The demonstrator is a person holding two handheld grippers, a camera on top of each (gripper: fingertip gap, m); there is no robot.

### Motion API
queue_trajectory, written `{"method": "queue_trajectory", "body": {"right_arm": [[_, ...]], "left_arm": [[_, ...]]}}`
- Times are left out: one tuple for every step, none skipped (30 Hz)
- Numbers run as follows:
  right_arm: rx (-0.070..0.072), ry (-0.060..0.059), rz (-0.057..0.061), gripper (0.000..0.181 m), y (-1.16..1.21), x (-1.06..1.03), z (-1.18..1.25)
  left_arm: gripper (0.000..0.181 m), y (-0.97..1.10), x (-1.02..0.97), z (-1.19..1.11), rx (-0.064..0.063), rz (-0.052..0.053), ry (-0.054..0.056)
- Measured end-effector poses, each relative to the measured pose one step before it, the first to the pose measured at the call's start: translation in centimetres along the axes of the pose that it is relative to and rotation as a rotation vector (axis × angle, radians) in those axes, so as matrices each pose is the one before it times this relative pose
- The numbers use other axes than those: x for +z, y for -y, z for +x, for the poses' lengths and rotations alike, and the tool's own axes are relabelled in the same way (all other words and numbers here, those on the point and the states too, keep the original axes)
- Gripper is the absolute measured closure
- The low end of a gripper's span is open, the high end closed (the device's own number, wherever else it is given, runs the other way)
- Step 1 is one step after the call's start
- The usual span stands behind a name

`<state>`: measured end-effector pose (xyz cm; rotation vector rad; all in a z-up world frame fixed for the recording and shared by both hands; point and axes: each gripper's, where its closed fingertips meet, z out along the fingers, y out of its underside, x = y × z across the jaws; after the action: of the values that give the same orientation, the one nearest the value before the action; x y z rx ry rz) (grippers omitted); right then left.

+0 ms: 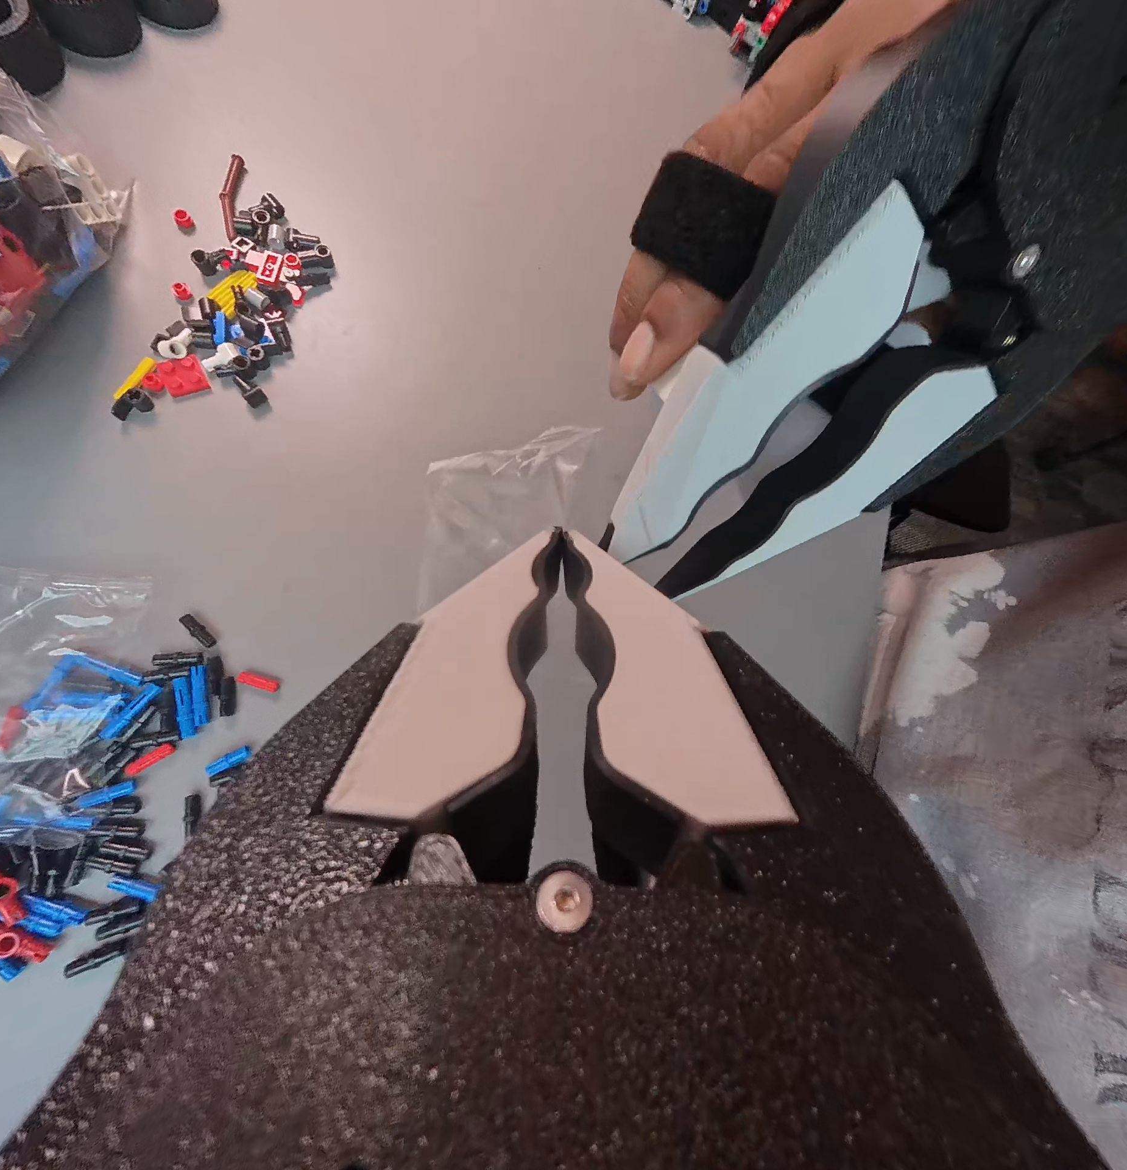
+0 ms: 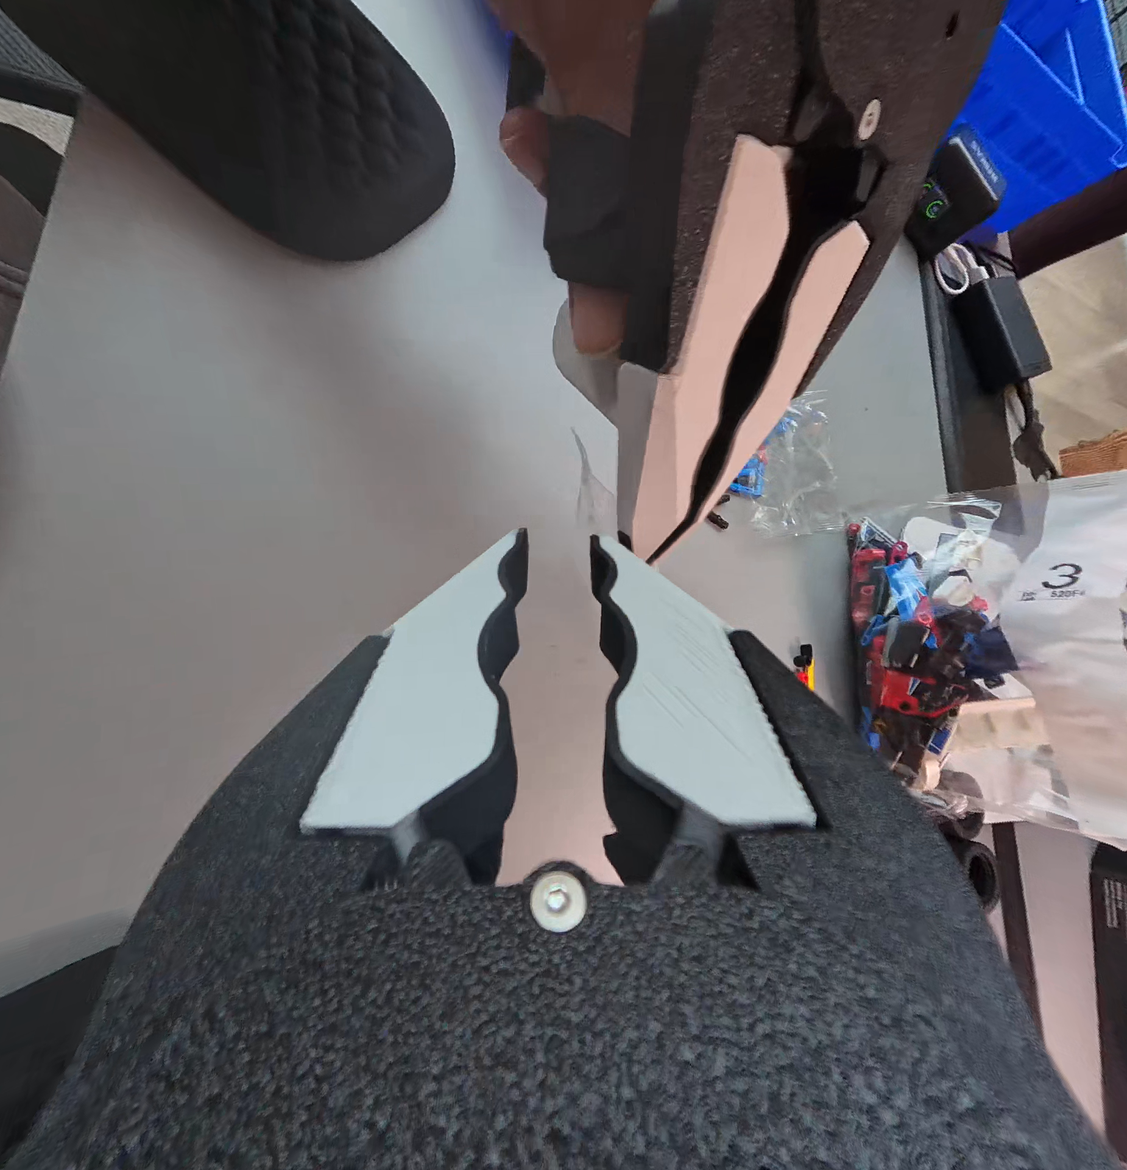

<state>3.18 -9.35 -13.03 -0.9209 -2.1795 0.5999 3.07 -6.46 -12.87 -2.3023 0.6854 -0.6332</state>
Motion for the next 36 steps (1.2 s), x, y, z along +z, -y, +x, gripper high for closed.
{"method": "queue_trajectory", "body": {"right_arm": [[-0.0116,-0.0134,-0.0019,0.166,0.068,0.207,0.046],[-0.0106,-0.0213,-0.0012,0.174,0.078,0.197,0.183],[-0.0210,-0.0133,0.0056,0.181,0.141,0.149,0.011],[-0.0312,-0.0087,0.0065,0.181,0.131,0.099,-0.099],[-0.0374,-0.0090,0.0051,0.181,0.094,0.024,-0.148],[-0.0516,-0.0024,0.0121,0.181,0.190,-0.094,-0.326],[-0.0612,0.0002,0.0172,0.181,0.246,-0.217,-0.484],[-0.0648,-0.0248,-0.0019,0.181,-0.053,-0.212,-0.109],[-0.0938,-0.0286,-0.0326,0.181,-0.593,-0.155,0.025],[-0.0927,-0.0163,-0.0256,0.181,-0.562,-0.114,-0.173],[-0.0438,-0.0154,-0.0065,0.181,-0.181,-0.050,-0.023],[0.0121,0.0132,0.0134,0.181,0.181,-0.038,-0.217],[0.0383,0.0139,0.0192,0.181,0.319,-0.012,-0.119],[0.0391,-0.0054,0.0184,0.181,0.282,-0.046,0.178],[0.0366,-0.0039,0.0265,0.181,0.298,-0.155,0.207],[0.0454,0.0044,0.0361,0.181,0.360,-0.316,0.137],[0.0605,0.0120,0.0425,0.181,0.398,-0.435,0.109],[0.0665,0.0303,0.0395,0.181,0.296,-0.488,-0.164],[0.0634,0.0308,0.0405,0.181,0.243,-0.503,-0.253],[0.0588,0.0176,0.0581,0.181,0.457,-0.526,-0.146],[0.0643,0.0263,0.0706,0.181,0.638,-0.523,-0.268],[0.0709,0.0378,0.0645,0.181,0.622,-0.421,-0.399],[0.0605,0.0370,0.0603,0.181,0.637,-0.296,-0.364],[0.0465,0.0304,0.0630,0.181,0.751,-0.193,-0.255],[0.0375,0.0297,0.0530,0.181,0.666,-0.066,-0.188],[0.0285,0.0312,0.0426,0.181,0.592,0.037,-0.183],[0.0218,0.0305,0.0394,0.181,0.572,0.089,-0.170],[0.0196,0.0347,0.0326,0.181,0.500,0.122,-0.230],[0.0159,0.0364,0.0244,0.181,0.376,0.160,-0.278],[0.0090,0.0300,0.0204,0.181,0.306,0.181,-0.217],[0.0091,0.0316,0.0179,0.181,0.243,0.159,-0.227],[0.0158,0.0386,0.0125,0.181,0.151,0.146,-0.297],[0.0174,0.0389,0.0099,0.181,0.067,0.105,-0.263],[0.0111,0.0265,0.0125,0.181,0.072,0.058,-0.074],[0.0072,0.0185,0.0147,0.181,0.102,0.026,0.042],[0.0056,0.0158,0.0061,0.181,-0.001,0.016,0.067]], "left_arm": [[0.181,0.188,-0.133,0.087,-0.0202,0.0160,-0.0197],[0.181,0.146,-0.135,0.011,-0.0122,0.0134,-0.0120],[0.181,0.112,-0.127,-0.035,-0.0095,0.0103,-0.0081],[0.181,0.070,-0.123,-0.006,-0.0078,0.0083,-0.0098],[0.181,0.073,-0.215,-0.231,-0.0045,0.0096,0.0027],[0.181,-0.022,-0.321,-0.539,0.0035,0.0040,0.0191],[0.181,-0.159,-0.387,-0.778,0.0091,-0.0028,0.0285],[0.181,-0.303,-0.400,-0.857,0.0082,-0.0072,0.0268],[0.181,-0.357,-0.284,-0.261,-0.0023,-0.0048,-0.0138],[0.181,-0.116,-0.173,-0.024,-0.0103,0.0122,-0.0190],[0.181,-0.249,-0.030,-0.061,0.0021,-0.0003,-0.0020],[0.181,-0.123,0.072,0.182,0.0159,0.0044,-0.0041],[0.181,0.100,0.047,0.421,0.0268,0.0162,-0.0127],[0.176,0.237,-0.099,0.590,0.0240,0.0262,-0.0230],[0.168,0.294,-0.252,0.734,0.0082,0.0333,-0.0381],[0.161,0.406,-0.431,0.624,-0.0065,0.0459,-0.0403],[0.153,0.653,-0.663,0.497,-0.0115,0.0662,-0.0411],[0.139,0.882,-0.916,0.707,-0.0064,0.0844,-0.0614],[0.129,0.905,-1.023,0.810,0.0030,0.0848,-0.0645],[0.120,0.639,-0.895,0.710,0.0176,0.0649,-0.0488],[0.114,0.215,-0.588,0.701,0.0323,0.0387,-0.0373],[0.109,-0.240,-0.182,0.679,0.0343,0.0123,-0.0311],[0.103,-0.781,0.293,0.532,0.0192,-0.0187,-0.0259],[0.094,-1.153,0.742,0.590,-0.0038,-0.0400,-0.0414],[0.083,-1.133,1.033,0.738,-0.0246,-0.0370,-0.0638],[0.073,-0.900,1.159,0.735,-0.0304,-0.0199,-0.0752],[0.069,-0.713,1.106,0.543,-0.0250,-0.0072,-0.0707],[0.067,-0.598,0.957,0.417,-0.0231,-0.0042,-0.0662],[0.067,-0.436,0.765,0.431,-0.0292,-0.0022,-0.0651],[0.067,-0.258,0.621,0.435,-0.0294,-0.0022,-0.0599],[0.067,-0.133,0.480,0.486,-0.0194,-0.0021,-0.0544],[0.069,0.043,0.316,0.616,-0.0105,0.0051,-0.0566],[0.075,0.236,0.175,0.841,-0.0131,0.0158,-0.0696],[0.082,0.215,0.125,0.781,-0.0220,0.0163,-0.0677],[0.089,-0.079,0.160,0.240,-0.0257,-0.0006,-0.0352],[0.099,-0.493,0.182,-0.277,-0.0189,-0.0244,-0.0030]]}}
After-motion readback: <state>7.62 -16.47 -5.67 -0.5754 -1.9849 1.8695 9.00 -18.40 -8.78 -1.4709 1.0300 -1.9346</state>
